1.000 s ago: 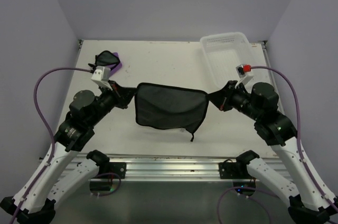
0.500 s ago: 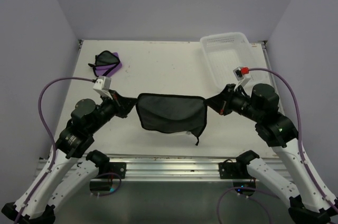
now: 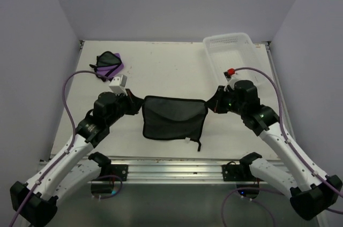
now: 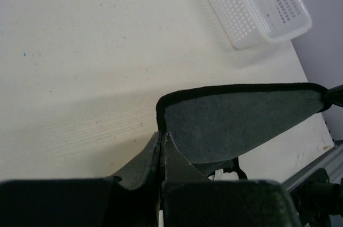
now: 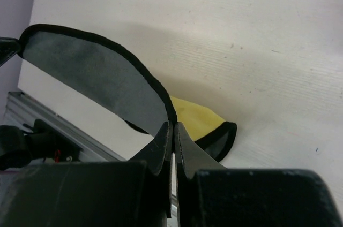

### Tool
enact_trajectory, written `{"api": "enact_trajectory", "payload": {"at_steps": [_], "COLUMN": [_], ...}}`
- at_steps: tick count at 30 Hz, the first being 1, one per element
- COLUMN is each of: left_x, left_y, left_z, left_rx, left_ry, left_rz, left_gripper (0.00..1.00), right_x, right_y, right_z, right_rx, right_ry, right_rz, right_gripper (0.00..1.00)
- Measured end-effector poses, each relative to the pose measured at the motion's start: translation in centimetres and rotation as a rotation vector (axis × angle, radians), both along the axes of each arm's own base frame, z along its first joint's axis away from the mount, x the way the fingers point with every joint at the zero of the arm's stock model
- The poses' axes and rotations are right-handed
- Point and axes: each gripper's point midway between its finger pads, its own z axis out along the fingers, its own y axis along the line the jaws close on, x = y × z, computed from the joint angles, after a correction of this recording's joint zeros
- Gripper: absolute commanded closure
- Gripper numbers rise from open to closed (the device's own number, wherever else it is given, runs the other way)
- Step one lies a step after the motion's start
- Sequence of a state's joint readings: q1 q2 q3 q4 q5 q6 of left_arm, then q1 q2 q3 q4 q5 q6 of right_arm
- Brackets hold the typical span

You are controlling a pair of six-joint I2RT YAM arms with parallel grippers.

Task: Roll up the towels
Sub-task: Flatten the towel

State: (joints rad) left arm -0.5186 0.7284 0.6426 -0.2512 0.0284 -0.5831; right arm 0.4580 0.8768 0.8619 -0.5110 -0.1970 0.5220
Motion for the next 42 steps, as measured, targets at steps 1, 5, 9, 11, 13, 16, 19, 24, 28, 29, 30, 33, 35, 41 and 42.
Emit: {"api": "enact_trajectory", "payload": {"at_steps": [1,5,9,11,13,16,19,24,28,29,30,33,35,41,42], "left_x": [0.6,2.8,4.9,5.8,6.6,7.9,9.1,10.7,11.2,11.2,11.1,10.8,10.3,8.8,8.7], "left_y": [-0.1,-0.6,-0.8,-0.6,-0.5,-0.3,0.2,1.4,1.5,1.5,1.5,1.6,1.8,2.5,2.7], "left_z": [-0.5,-2.0,-3.2,-3.6,-3.9,-4.6,-5.4,-5.7,-5.3,-5.3,-5.4,-6.4,-7.4,-9.7,-9.8], "left_rx": [0.01,0.052,0.092,0.11,0.128,0.154,0.173,0.168,0.149,0.145,0.144,0.146,0.155,0.165,0.164], "left_ry": [0.007,0.017,0.005,-0.006,-0.017,-0.028,-0.022,-0.033,-0.063,-0.068,-0.071,-0.065,-0.052,-0.008,-0.005], "left_rz": [0.008,0.032,0.068,0.092,0.112,0.14,0.173,0.225,0.236,0.237,0.237,0.233,0.228,0.237,0.241], "left_gripper": [1.0,1.0,1.0,1.0,1.0,1.0,1.0,0.96,0.92,0.91,0.89,0.72,0.59,0.46,0.45], "right_x": [0.5,2.7,4.8,5.8,6.7,8.3,9.8,11.2,11.6,11.6,11.4,10.8,10.4,8.6,8.2], "right_y": [0.0,0.1,0.2,0.3,0.3,0.3,0.6,1.1,1.4,1.3,1.2,1.0,1.2,2.5,2.6], "right_z": [-0.4,-2.2,-4.3,-5.0,-5.4,-5.5,-5.7,-6.7,-6.5,-6.7,-6.9,-7.9,-8.3,-9.5,-9.6], "right_rx": [-0.015,-0.076,-0.136,-0.158,-0.174,-0.186,-0.194,-0.207,-0.195,-0.194,-0.196,-0.206,-0.199,-0.146,-0.137], "right_ry": [0.003,0.005,0.016,0.011,-0.005,-0.049,-0.087,-0.107,-0.153,-0.16,-0.166,-0.165,-0.167,-0.157,-0.157], "right_rz": [-0.003,-0.022,-0.041,-0.046,-0.056,-0.069,-0.071,-0.058,-0.05,-0.049,-0.047,-0.036,-0.014,0.089,0.104], "right_gripper": [1.0,1.0,1.0,1.0,1.0,1.0,1.0,1.0,1.0,1.0,1.0,1.0,1.0,1.0,1.0]}}
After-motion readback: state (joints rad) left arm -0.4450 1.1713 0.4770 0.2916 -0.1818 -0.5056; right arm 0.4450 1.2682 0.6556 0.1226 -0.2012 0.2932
